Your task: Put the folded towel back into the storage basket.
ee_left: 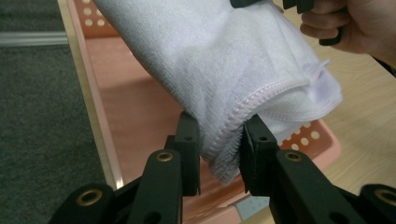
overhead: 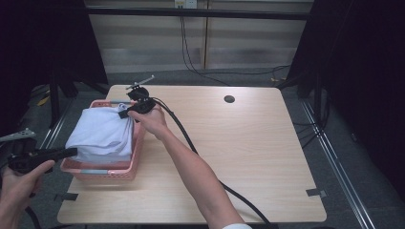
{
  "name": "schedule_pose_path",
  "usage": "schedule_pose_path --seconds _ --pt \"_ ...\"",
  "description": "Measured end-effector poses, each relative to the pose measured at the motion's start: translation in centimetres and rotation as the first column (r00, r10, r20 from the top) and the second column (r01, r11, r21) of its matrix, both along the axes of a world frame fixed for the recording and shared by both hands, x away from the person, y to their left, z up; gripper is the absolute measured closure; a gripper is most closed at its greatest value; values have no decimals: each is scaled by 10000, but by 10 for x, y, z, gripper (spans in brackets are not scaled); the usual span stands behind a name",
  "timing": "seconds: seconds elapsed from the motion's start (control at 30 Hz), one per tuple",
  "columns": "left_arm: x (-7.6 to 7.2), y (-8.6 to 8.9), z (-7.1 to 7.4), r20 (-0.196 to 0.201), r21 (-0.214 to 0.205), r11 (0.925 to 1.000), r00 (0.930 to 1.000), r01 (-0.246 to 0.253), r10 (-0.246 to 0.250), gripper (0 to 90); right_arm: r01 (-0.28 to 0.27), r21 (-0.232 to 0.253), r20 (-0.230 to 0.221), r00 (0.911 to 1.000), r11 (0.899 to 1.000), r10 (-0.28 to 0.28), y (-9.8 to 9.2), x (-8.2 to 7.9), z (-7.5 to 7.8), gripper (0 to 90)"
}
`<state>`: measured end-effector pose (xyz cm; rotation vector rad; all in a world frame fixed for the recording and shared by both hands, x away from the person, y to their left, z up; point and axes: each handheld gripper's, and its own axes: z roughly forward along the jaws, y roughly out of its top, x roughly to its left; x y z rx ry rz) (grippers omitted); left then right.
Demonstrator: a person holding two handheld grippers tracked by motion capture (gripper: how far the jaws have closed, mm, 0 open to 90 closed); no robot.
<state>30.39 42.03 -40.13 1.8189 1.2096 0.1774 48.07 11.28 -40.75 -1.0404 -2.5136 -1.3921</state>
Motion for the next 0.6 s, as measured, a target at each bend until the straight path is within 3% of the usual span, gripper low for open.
schedule_pose_path --seconds 0.1,0.2,0.27,0.3,0.4,0.53,0.6 --pt "3 -3 -9 -378 210 9998 9993 9 -1 711 39 -281 -40 10000 9996 -40 6 1 -13 727" --pt "4 -8 -13 -388 732 9971 9990 -190 219 663 41 -297 -8 10000 9996 -41 7 2 -26 695" --pt "3 -10 -13 -406 994 9946 9986 -291 333 528 125 -504 141 9998 9987 -118 6 3 -32 557" --pt "2 -12 -12 -396 1110 9932 9984 -351 397 468 234 -538 208 9995 9983 -223 5 3 -32 498" --pt "-2 -16 -7 -268 1252 9916 9990 -330 367 396 359 -317 419 9985 9989 -346 -3 6 -31 375" --pt "-6 -27 0 85 1254 9913 9991 -413 405 364 212 -148 686 9974 9997 -201 -17 5 -21 357" --pt "-9 -39 2 295 1010 9947 9994 -206 177 363 64 156 881 9961 9999 -77 -27 -2 -14 363"
